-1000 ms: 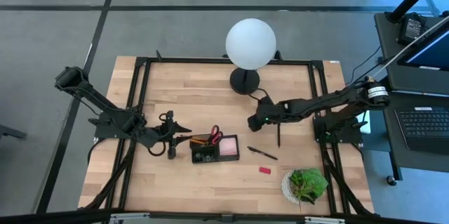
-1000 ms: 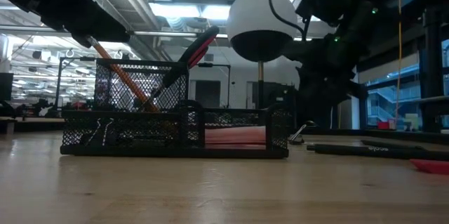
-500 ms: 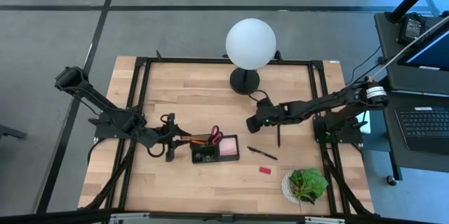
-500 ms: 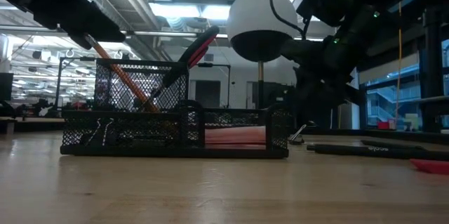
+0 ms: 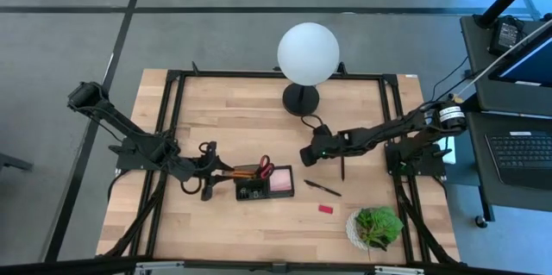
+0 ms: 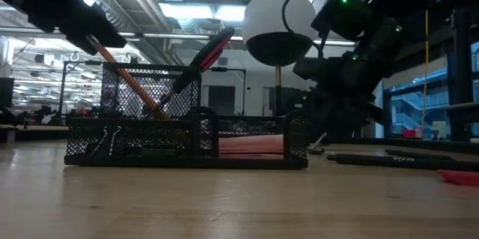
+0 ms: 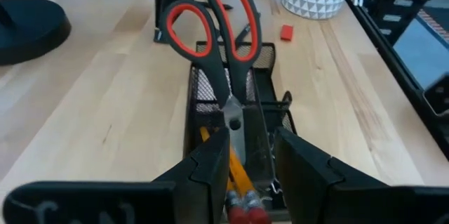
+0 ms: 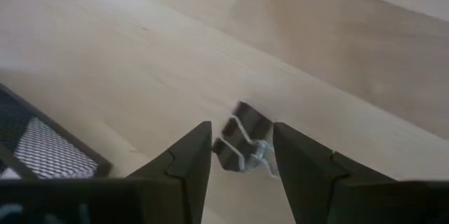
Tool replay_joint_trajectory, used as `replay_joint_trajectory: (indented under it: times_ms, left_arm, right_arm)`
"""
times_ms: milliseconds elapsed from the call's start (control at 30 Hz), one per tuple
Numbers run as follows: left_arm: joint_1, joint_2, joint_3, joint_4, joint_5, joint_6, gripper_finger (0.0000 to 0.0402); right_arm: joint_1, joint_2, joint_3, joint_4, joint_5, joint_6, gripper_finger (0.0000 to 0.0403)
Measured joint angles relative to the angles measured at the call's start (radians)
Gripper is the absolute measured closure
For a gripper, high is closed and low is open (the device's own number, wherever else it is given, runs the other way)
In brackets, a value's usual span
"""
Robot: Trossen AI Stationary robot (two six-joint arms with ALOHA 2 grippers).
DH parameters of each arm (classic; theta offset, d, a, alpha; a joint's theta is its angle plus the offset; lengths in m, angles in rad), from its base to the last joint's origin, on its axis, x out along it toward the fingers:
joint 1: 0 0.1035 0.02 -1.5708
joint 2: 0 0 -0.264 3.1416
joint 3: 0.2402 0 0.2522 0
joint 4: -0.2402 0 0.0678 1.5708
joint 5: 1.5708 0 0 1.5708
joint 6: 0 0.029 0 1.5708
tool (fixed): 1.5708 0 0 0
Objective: Pick and place office supplies into organizer
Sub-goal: Put the black binder clip into the black desk organizer
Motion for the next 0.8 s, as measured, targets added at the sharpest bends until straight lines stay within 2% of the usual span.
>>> replay_joint_trajectory:
  times_ms: [133,567,800]
  left_arm:
    - [0.000,0.000,0.000,-0.017,0.010,0.000,0.0296]
    - [0.000,0.000,0.000,-0.039,0.010,0.000,0.0296]
    - [0.000,0.000,0.000,-0.039,0.010,0.000,0.0296]
  right_arm:
    - [0.000,0.002,0.000,0.018,-0.003,0.016,0.0256]
    - [0.000,0.002,0.000,0.013,-0.036,0.018,0.0367]
    - [0.002,0.000,0.003,0.020,-0.063,-0.041,0.0397]
